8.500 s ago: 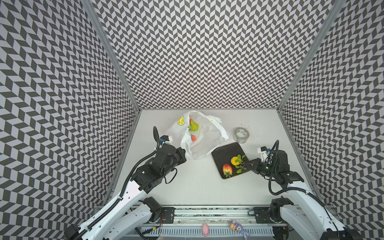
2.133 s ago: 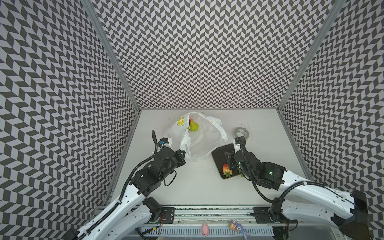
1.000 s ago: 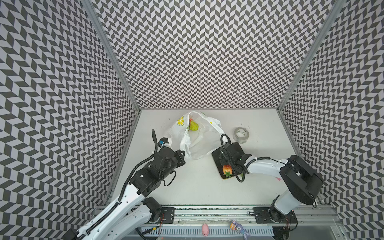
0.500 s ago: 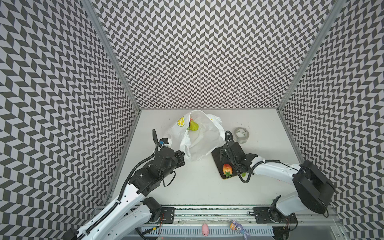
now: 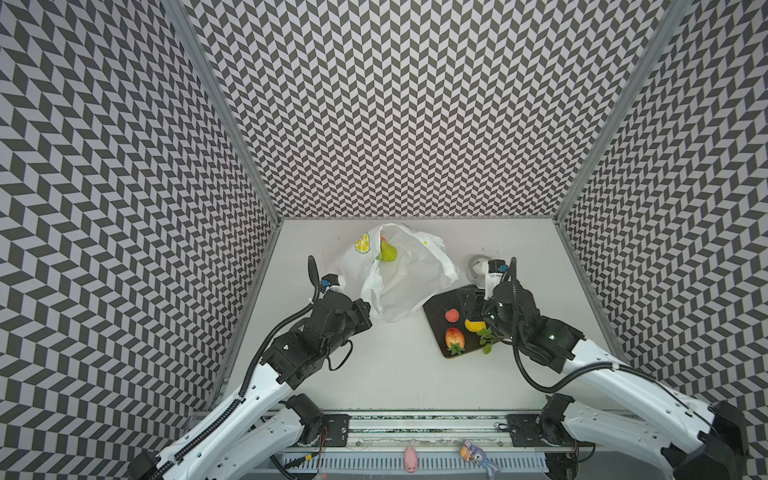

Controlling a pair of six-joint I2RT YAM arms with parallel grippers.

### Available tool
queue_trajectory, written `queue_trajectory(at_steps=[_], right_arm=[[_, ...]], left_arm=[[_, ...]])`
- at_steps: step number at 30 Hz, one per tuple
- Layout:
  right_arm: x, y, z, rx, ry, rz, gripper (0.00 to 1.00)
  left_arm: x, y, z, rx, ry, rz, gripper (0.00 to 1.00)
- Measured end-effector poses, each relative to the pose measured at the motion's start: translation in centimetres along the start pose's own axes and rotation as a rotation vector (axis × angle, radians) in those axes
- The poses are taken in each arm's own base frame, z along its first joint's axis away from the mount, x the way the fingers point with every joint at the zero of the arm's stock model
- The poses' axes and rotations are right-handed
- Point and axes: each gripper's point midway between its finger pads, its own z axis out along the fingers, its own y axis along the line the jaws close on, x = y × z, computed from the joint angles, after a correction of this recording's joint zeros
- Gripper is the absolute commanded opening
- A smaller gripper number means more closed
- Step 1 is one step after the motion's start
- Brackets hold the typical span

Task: Take the fake fruits out of the plastic bag
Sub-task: 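Move the right gripper back into the bag above the red strawberry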

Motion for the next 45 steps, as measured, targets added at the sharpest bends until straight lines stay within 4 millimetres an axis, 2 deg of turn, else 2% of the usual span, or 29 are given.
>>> queue_trajectory(at_steps=[4, 8, 15, 21, 28, 38, 45], right_arm=[[-0.3, 2.8, -1.2, -0.147, -0.001, -0.062, 0.38], [1.1, 5.6, -0.4, -0.25, 0.043, -0.195, 0.36], [3.1, 7.7, 5.8, -0.251, 0.13, -0.402, 0.34], [4.5, 8.6, 11.8, -0.215, 0.196, -0.452, 0.3], [6.4, 10.6, 18.7, -0.215, 0.286, -0.353, 0.29], [10.7, 10.7, 25.4, -0.173, 0.388, -0.15, 0.32], [10.9, 10.2, 28.6, -0.112, 0.379, 0.025, 0.4]], left_arm=[[0.1, 0.1, 0.2, -0.007, 0.006, 0.003, 0.0], [0.2, 0.1, 0.3, -0.011, 0.009, 0.007, 0.0], [0.0, 0.0, 0.2, -0.009, 0.008, 0.011, 0.0], [-0.3, -0.4, -0.1, 0.001, -0.001, 0.01, 0.0], [-0.2, -0.2, -0.3, -0.006, 0.004, 0.004, 0.0], [0.3, 1.2, -0.4, -0.073, 0.022, -0.013, 0.0], [0.4, 2.0, -0.9, -0.136, 0.044, -0.02, 0.0]])
